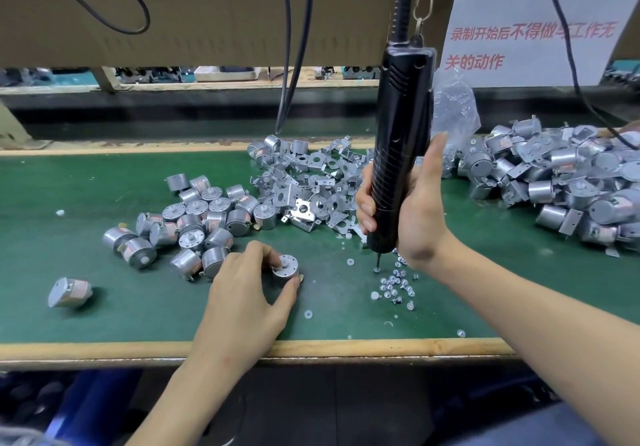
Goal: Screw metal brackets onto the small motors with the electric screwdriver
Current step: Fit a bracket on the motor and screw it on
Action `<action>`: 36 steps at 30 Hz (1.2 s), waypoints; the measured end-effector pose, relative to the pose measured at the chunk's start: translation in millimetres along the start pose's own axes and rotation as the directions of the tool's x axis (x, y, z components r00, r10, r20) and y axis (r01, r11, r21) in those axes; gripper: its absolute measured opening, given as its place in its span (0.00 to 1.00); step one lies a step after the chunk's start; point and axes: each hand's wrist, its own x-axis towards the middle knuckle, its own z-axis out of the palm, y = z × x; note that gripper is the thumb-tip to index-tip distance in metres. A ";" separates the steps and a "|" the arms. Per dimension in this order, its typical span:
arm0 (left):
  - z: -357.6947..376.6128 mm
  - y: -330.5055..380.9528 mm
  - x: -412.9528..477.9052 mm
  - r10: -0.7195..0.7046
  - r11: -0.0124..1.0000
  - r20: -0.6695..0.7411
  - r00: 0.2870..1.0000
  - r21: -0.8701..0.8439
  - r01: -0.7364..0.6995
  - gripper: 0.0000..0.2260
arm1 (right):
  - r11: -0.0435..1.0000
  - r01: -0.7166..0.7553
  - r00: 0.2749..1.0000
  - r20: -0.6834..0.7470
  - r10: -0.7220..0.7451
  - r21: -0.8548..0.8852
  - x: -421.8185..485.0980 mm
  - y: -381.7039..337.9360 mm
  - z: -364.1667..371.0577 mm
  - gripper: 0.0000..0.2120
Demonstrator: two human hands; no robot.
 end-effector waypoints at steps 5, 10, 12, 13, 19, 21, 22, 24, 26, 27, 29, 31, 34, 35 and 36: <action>-0.4 -0.6 -0.6 0.006 1.000 0.000 1.000 -0.005 -0.006 0.13 | 1.000 0.001 1.000 -0.003 -0.001 -0.001 -0.8 1.1 0.1 0.38; -1.5 0.7 -0.1 0.026 1.000 0.019 0.999 -0.017 -0.025 0.14 | 1.000 0.010 1.000 -0.022 -0.011 -0.025 -1.8 1.5 0.6 0.38; -1.7 1.7 -0.2 0.028 0.999 0.031 0.999 -0.025 -0.027 0.14 | 0.999 0.012 1.000 -0.023 -0.013 -0.034 -2.2 1.7 1.1 0.38; -1.8 2.3 -0.6 0.024 0.999 0.038 0.999 -0.038 -0.023 0.14 | 0.999 0.011 1.000 -0.021 -0.011 -0.033 -2.5 1.3 1.2 0.38; -9.0 9.4 26.7 0.070 0.997 -0.045 0.997 -0.042 -0.072 0.15 | 0.998 0.063 0.998 -0.018 -0.063 -0.010 2.6 -14.7 -0.9 0.38; -5.0 14.8 50.9 0.127 0.992 -0.031 0.991 0.017 -0.126 0.13 | 0.997 0.075 0.997 -0.030 -0.076 -0.003 4.9 -20.5 -3.5 0.38; -1.5 17.9 63.9 0.148 0.988 -0.009 0.989 0.046 -0.147 0.14 | 0.997 0.078 0.996 -0.037 -0.078 -0.007 5.6 -22.3 -4.8 0.38; 7.4 23.6 89.4 0.209 0.966 0.076 0.975 0.137 -0.217 0.19 | 0.997 0.077 0.996 -0.049 -0.078 -0.016 6.1 -23.3 -6.9 0.38; 15.1 27.7 109.2 0.276 0.916 0.226 0.934 0.231 -0.327 0.26 | 0.996 0.085 0.995 -0.054 -0.086 -0.034 6.1 -22.0 -7.1 0.38; 17.7 28.8 116.0 0.290 0.890 0.299 0.909 0.265 -0.371 0.28 | 0.995 0.089 0.994 -0.057 -0.092 -0.044 6.2 -20.9 -6.5 0.38; 19.9 28.3 124.3 0.292 0.843 0.390 0.873 0.326 -0.428 0.26 | 0.995 0.085 0.994 -0.061 -0.087 -0.049 6.2 -18.1 -5.3 0.38; 18.5 25.9 127.7 0.295 0.814 0.417 0.859 0.360 -0.455 0.23 | 0.996 0.076 0.995 -0.056 -0.079 -0.051 5.7 -16.4 -4.7 0.37; 13.2 25.3 127.2 0.279 0.803 0.447 0.850 0.376 -0.462 0.22 | 0.996 0.075 0.996 -0.046 -0.077 -0.056 4.7 -15.4 -4.2 0.37; 11.6 25.6 126.5 0.268 0.805 0.454 0.849 0.379 -0.457 0.23 | 0.996 0.075 0.996 -0.043 -0.078 -0.054 4.5 -15.4 -3.9 0.38; 10.0 26.3 125.3 0.259 0.807 0.461 0.849 0.380 -0.452 0.23 | 0.996 0.077 0.996 -0.041 -0.079 -0.053 4.3 -15.4 -3.3 0.37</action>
